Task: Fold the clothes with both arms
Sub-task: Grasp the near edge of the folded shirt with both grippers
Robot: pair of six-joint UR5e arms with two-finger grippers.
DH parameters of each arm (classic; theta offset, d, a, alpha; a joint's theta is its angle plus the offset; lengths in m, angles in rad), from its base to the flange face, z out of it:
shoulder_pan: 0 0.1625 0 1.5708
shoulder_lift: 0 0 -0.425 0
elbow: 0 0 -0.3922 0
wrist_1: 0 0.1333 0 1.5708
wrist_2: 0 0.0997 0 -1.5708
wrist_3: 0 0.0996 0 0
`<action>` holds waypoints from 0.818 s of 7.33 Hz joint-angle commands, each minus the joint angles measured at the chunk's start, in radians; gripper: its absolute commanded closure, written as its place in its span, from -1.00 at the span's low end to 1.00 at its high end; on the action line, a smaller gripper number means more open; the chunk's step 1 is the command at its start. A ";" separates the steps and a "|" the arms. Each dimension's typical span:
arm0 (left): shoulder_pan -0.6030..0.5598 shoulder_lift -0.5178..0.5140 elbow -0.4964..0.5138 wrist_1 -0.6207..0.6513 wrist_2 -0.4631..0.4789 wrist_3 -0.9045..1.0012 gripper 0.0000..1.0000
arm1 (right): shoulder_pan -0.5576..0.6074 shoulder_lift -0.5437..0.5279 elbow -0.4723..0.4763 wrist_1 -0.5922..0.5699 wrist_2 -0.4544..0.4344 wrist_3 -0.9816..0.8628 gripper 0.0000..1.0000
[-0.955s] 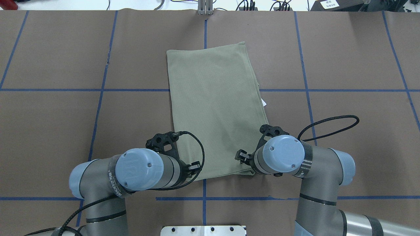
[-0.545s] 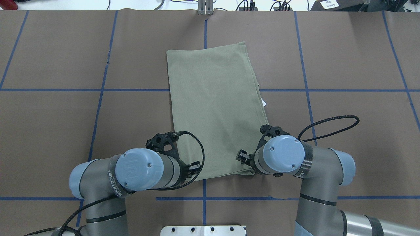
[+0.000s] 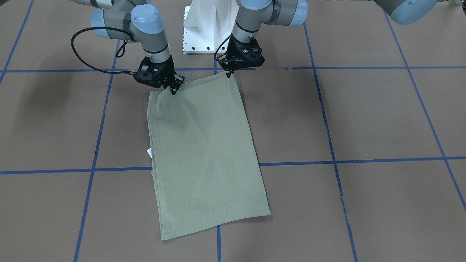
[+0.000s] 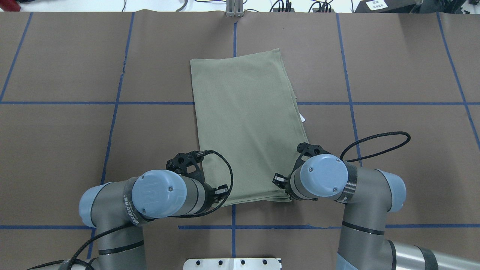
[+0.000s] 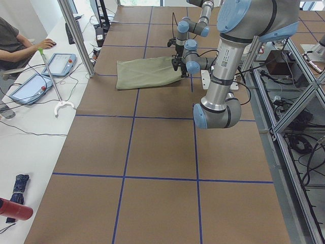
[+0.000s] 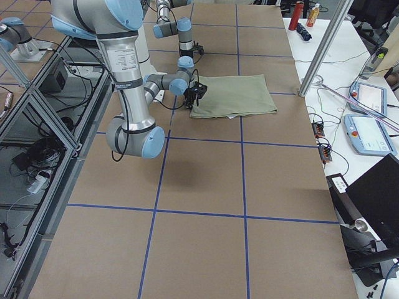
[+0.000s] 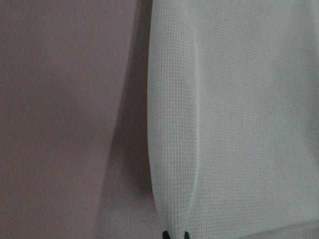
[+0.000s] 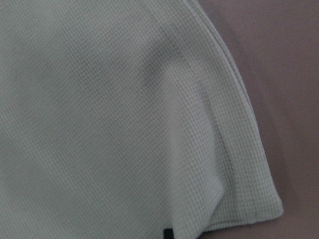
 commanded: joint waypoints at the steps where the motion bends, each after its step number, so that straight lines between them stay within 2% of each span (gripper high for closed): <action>1: 0.000 0.000 0.002 -0.002 0.000 0.000 1.00 | 0.004 0.006 0.003 0.001 0.002 0.001 1.00; 5: 0.003 0.019 -0.046 0.006 0.001 0.000 1.00 | 0.005 0.001 0.078 0.006 0.005 0.033 1.00; 6: 0.018 0.040 -0.084 0.018 0.003 0.000 1.00 | 0.005 -0.005 0.129 0.006 0.045 0.033 1.00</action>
